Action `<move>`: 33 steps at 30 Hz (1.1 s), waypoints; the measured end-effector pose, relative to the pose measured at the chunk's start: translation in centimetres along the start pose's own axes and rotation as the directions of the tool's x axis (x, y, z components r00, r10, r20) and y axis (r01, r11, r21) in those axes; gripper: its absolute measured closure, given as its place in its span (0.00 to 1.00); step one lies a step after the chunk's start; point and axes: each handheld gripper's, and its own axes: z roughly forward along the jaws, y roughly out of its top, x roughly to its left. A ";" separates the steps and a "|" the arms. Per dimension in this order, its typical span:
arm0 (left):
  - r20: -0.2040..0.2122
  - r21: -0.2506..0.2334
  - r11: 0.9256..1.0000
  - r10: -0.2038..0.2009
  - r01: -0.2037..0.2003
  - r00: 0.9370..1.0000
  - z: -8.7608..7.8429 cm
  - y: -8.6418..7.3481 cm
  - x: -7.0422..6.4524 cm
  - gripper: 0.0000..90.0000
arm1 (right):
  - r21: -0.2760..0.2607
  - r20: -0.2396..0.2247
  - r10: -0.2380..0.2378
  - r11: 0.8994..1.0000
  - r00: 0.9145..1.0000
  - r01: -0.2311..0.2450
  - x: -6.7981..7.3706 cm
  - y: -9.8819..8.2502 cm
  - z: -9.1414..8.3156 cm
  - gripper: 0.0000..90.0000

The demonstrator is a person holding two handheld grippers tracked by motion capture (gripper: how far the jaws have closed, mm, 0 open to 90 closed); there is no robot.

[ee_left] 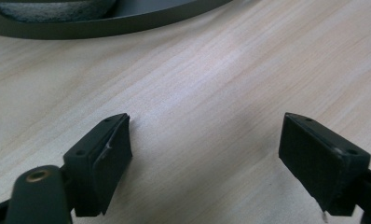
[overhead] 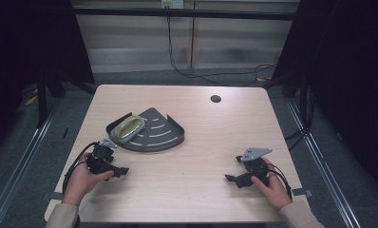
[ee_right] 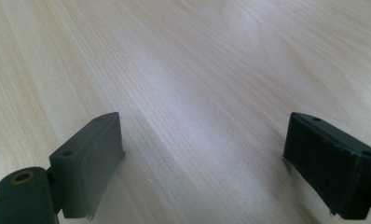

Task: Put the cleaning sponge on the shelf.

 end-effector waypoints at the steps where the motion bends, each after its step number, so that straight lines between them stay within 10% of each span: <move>1: -0.006 -0.006 1.000 0.012 -0.012 1.000 0.0 -0.1 0.0 0.17 | 0.000 0.000 0.000 1.000 1.000 0.000 0.0 0.0 0.0 0.12; 33: -0.033 -0.168 0.980 0.104 -0.108 0.994 0.3 -2.7 -0.4 0.12 | 0.000 0.001 0.001 1.000 1.000 -0.001 0.0 0.0 0.0 0.12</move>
